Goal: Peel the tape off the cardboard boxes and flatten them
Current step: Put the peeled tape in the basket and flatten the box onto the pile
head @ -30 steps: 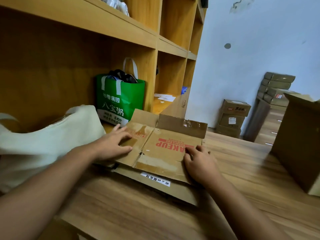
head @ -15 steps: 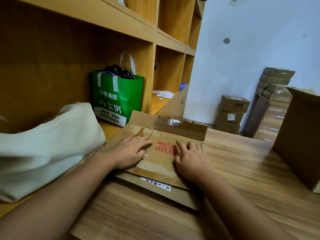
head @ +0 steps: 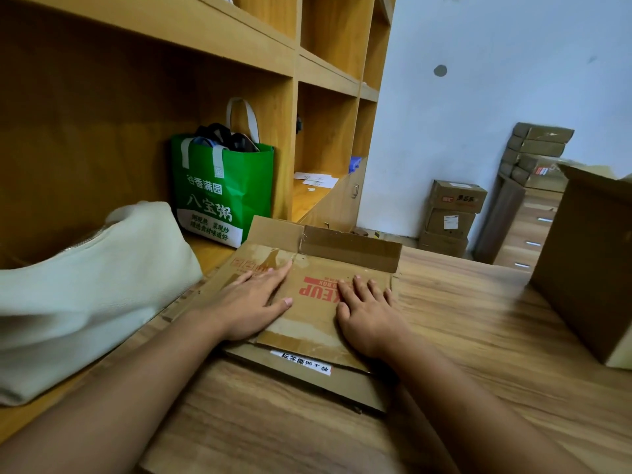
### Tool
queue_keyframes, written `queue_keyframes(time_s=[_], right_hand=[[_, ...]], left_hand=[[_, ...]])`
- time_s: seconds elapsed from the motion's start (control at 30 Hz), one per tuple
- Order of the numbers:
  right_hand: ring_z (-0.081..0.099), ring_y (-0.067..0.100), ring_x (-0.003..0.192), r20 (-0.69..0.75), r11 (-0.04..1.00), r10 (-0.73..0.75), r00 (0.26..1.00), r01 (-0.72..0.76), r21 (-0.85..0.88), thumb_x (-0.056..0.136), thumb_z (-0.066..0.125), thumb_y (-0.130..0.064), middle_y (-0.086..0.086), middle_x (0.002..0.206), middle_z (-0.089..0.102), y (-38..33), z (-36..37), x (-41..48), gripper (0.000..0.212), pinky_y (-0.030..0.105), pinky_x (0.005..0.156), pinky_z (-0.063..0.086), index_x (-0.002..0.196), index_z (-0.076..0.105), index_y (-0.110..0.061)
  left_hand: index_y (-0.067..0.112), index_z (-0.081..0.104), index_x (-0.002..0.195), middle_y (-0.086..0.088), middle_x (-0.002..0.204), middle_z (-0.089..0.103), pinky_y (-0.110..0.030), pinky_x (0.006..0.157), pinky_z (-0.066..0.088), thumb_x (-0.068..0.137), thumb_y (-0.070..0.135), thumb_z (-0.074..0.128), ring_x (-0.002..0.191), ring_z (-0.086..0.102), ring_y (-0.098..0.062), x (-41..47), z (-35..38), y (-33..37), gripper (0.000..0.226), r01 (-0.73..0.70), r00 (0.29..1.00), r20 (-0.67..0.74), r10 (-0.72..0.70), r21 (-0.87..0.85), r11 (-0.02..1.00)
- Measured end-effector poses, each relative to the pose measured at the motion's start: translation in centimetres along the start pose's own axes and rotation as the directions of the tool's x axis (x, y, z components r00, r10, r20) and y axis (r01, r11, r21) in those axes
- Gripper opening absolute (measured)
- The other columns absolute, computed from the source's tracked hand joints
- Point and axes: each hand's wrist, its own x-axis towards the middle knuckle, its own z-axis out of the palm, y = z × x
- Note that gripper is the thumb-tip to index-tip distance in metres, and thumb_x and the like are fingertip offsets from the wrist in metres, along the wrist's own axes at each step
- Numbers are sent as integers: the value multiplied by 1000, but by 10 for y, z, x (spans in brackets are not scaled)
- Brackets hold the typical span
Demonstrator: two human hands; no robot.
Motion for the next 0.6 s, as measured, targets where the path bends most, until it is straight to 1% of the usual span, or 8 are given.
queue_keyframes(time_s=[0.07, 0.17, 0.37, 0.5, 0.6], right_hand=[[-10, 24, 157, 0, 1000, -3, 1000, 3, 1, 105, 12, -50, 0, 170, -7, 0, -2, -1, 60, 48, 126, -6, 162, 0, -35], [-10, 23, 157, -5, 1000, 0, 1000, 0, -8, 105, 11, -50, -1, 170, -7, 1, 1, -2, 59, 47, 126, -6, 162, 0, -35], [-9, 24, 157, 33, 1000, 4, 999, -4, -18, 105, 11, -50, 1, 170, -8, 1, -3, 2, 60, 48, 126, -6, 162, 0, -35], [-9, 23, 157, 10, 1000, -6, 1000, 7, -6, 105, 12, -50, 0, 170, -7, 2, -1, 0, 60, 48, 126, -6, 162, 1, -35], [-9, 23, 157, 14, 1000, 5, 1000, -5, -2, 105, 12, -50, 0, 170, -6, 2, 2, 2, 60, 48, 126, -6, 162, 2, -36]], left_hand=[[47, -9, 154, 22, 161, -9, -35, 122, -1, 100, 65, 16, 153, -1, -7, 1, -2, 1, 62, -63, 998, -3, 63, 58, 996], [42, -1, 157, 21, 163, -4, -34, 123, -4, 101, 61, 13, 151, -4, -1, 3, 0, 1, 61, -74, 997, 12, 73, 70, 995], [41, 3, 158, 20, 164, 2, -35, 124, -1, 102, 61, 15, 150, 1, 1, 2, 0, 2, 61, -70, 997, -6, 71, 79, 994], [39, 4, 158, 20, 164, 2, -33, 123, -1, 103, 60, 16, 150, 2, 2, 0, -2, 4, 60, -69, 998, -7, 70, 88, 994], [38, 5, 159, 17, 165, 4, -34, 124, 1, 103, 59, 16, 151, 4, 0, 0, -3, 6, 61, -65, 998, 14, 64, 101, 993]])
